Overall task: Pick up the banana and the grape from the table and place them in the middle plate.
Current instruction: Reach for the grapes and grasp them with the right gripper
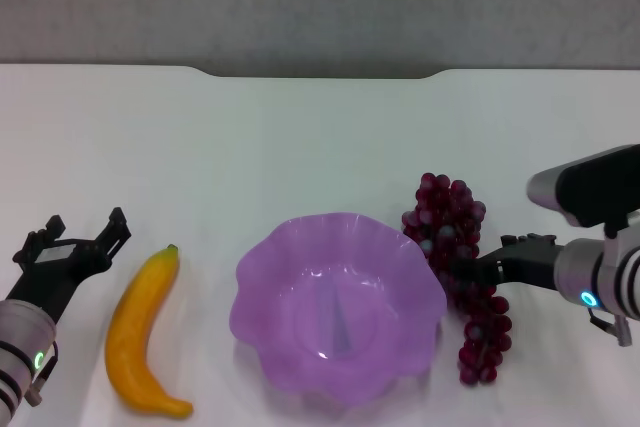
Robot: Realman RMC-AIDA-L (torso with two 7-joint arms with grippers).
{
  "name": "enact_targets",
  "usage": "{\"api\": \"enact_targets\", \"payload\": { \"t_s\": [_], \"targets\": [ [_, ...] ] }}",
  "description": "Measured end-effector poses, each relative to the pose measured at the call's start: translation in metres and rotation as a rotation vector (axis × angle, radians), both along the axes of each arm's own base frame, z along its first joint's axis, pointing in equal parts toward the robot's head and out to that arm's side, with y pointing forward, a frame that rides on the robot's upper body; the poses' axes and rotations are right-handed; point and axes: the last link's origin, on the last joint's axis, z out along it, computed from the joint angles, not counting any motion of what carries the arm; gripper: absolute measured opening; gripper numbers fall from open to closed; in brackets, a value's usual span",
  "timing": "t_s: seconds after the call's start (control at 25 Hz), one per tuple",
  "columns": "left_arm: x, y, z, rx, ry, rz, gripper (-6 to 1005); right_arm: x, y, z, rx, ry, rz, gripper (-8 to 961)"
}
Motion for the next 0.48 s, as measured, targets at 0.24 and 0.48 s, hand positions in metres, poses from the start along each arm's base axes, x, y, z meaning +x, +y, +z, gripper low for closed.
{"api": "enact_targets", "payload": {
  "t_s": [0.24,0.48],
  "targets": [
    [0.001,0.000,-0.001,-0.001,-0.002,-0.003,882,-0.004,0.004,-0.008,-0.006,-0.025,0.035,858],
    [0.002,0.001,-0.001,-0.003,-0.003,-0.004,883,-0.003,0.004,-0.017,-0.014,-0.058,0.056,842]
  ]
}}
